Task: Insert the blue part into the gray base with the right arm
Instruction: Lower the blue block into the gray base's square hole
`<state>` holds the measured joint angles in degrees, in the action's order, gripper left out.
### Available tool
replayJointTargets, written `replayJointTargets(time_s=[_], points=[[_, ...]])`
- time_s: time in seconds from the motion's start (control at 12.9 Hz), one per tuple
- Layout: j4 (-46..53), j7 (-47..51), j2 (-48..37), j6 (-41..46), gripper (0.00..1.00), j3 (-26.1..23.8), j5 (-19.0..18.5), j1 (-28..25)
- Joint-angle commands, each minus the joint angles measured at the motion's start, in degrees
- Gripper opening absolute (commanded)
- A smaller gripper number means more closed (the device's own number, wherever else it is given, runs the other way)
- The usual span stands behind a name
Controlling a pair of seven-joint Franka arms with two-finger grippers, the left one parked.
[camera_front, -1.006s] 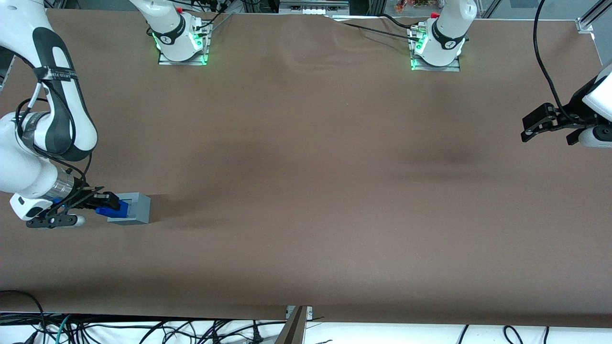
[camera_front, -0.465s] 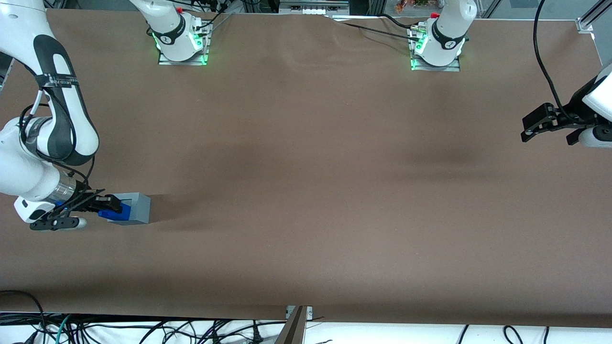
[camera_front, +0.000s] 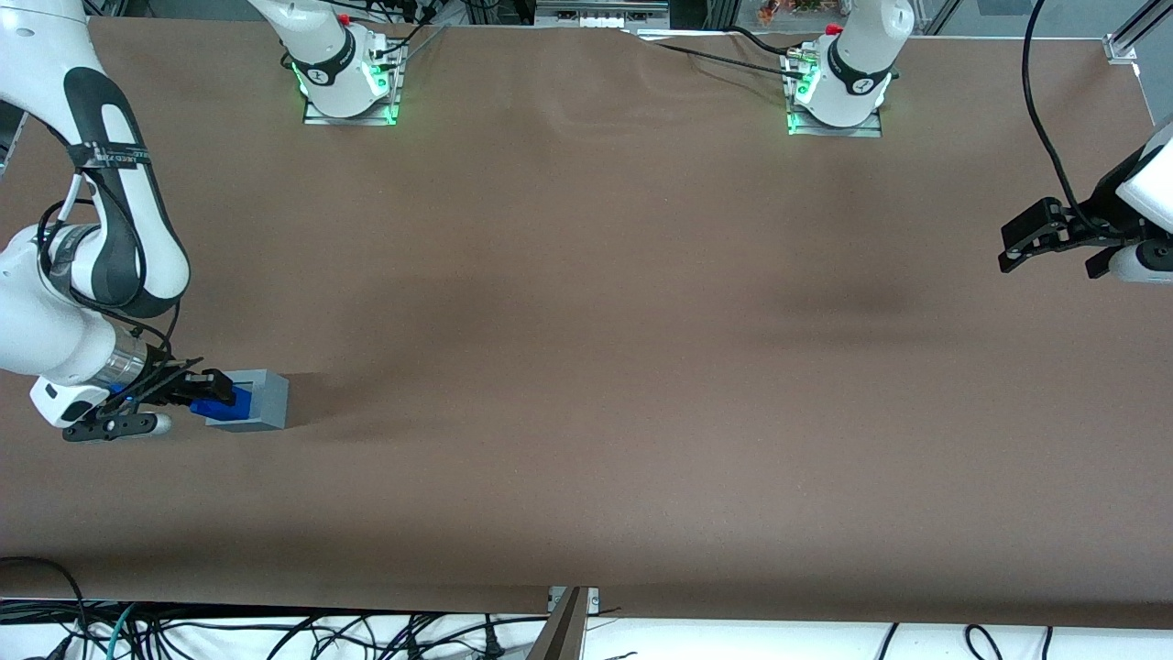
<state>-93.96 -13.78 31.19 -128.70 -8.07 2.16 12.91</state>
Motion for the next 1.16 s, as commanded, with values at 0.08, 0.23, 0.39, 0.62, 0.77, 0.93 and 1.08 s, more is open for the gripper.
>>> replayJointTargets(time_s=[0.08, 0.23, 0.39, 0.62, 0.77, 0.93, 1.08], points=[[-0.96, -2.05, -0.78, 1.08, 0.13, -0.28, 1.53, 0.98], [-1.22, -2.05, -0.96, 1.61, 0.14, -0.28, 1.79, 0.98], [-1.75, -1.87, -1.04, 1.61, 0.14, -0.28, 1.88, 0.98], [-2.45, -1.78, -1.4, 1.7, 0.14, -0.28, 1.88, 0.98], [-2.72, -1.61, -1.83, 3.53, 0.14, -0.28, 1.88, 0.98], [-2.81, -1.6, -1.92, 3.9, 0.14, -0.28, 1.88, 0.98], [-2.81, -1.61, -1.84, 3.55, 0.14, -0.28, 1.88, 0.98]])
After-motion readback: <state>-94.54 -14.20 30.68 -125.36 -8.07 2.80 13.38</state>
